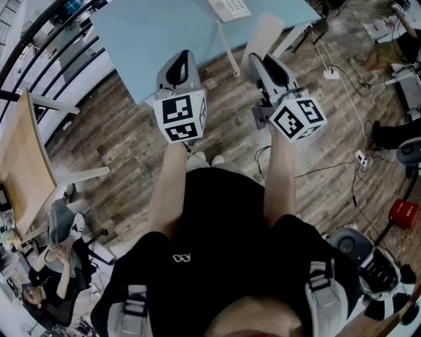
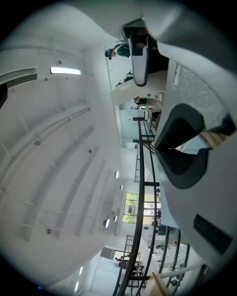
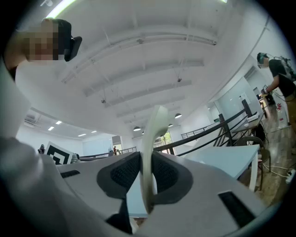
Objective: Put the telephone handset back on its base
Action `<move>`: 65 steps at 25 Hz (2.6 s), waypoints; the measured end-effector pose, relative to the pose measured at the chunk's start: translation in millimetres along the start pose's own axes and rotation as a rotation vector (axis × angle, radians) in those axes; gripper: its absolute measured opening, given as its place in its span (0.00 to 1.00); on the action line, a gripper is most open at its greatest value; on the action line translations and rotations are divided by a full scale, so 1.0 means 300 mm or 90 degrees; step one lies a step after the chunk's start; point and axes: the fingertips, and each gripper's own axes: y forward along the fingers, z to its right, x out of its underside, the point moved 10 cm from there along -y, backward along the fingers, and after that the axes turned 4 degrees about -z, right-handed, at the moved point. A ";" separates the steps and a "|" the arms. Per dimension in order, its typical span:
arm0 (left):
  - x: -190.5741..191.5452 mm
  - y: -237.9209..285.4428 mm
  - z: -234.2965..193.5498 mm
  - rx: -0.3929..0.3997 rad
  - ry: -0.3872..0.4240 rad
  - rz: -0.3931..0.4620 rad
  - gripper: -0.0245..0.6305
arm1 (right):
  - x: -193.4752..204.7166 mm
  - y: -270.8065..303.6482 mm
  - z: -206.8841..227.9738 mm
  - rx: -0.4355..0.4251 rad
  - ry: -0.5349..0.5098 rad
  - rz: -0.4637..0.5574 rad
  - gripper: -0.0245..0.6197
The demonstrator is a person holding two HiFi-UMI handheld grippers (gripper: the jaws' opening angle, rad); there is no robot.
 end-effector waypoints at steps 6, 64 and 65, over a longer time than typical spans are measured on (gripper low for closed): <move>0.003 0.007 0.018 -0.012 -0.007 -0.006 0.04 | 0.005 -0.005 0.031 -0.003 -0.004 -0.014 0.16; 0.140 1.375 -0.346 0.000 -0.062 -0.163 0.04 | 0.145 1.093 1.046 -0.035 0.170 -0.316 0.16; 0.147 1.382 -0.335 -0.002 -0.064 -0.165 0.04 | 0.162 1.102 1.070 -0.040 0.168 -0.338 0.15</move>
